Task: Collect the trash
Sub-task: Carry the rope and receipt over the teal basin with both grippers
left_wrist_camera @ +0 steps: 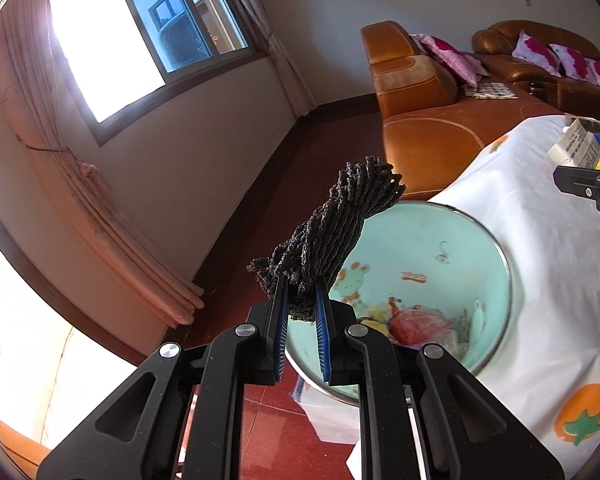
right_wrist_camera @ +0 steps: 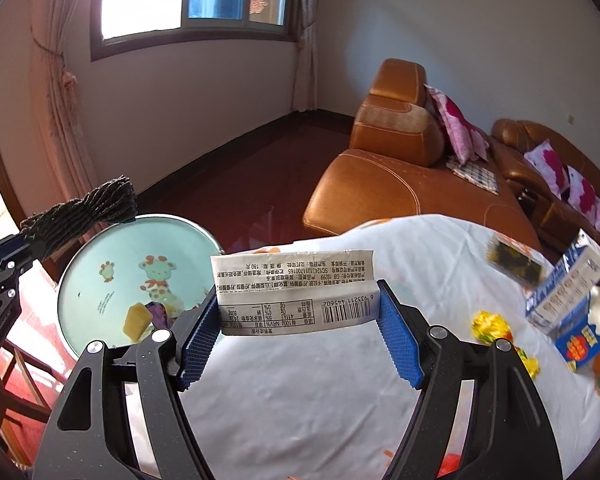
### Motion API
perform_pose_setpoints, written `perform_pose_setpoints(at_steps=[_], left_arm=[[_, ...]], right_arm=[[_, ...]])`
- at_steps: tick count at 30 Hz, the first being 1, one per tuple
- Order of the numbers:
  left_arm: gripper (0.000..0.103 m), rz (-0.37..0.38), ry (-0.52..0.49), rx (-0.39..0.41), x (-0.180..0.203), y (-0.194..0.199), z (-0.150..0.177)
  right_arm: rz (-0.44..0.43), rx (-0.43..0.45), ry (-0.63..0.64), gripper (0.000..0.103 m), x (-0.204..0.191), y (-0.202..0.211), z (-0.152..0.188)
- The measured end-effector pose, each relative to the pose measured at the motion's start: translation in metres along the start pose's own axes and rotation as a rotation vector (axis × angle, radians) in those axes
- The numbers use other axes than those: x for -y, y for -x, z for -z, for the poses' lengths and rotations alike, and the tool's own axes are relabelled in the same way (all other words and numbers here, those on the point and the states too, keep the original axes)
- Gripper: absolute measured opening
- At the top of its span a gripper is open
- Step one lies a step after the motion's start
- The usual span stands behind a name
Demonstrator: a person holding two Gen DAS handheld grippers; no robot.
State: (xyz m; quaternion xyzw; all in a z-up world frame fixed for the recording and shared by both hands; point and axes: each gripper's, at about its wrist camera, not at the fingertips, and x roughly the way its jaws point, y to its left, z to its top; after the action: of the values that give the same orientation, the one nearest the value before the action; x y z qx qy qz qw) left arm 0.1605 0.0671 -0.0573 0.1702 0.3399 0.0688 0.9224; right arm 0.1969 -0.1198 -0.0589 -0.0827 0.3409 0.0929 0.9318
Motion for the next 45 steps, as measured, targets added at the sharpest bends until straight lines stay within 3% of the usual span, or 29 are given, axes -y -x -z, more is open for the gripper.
perform_pose_setpoints(at_steps=[22, 45], left_arm=[[0.013, -0.097, -0.028, -0.016, -0.007, -0.014, 0.003], [0.013, -0.083, -0.03, -0.024, -0.003, -0.019, 0.006]], right_arm=[[-0.028, -0.008, 0.125, 0.073, -0.044, -0.022, -0.006], [-0.041, -0.014, 0.172, 0.073, -0.056, -0.025, -0.004]])
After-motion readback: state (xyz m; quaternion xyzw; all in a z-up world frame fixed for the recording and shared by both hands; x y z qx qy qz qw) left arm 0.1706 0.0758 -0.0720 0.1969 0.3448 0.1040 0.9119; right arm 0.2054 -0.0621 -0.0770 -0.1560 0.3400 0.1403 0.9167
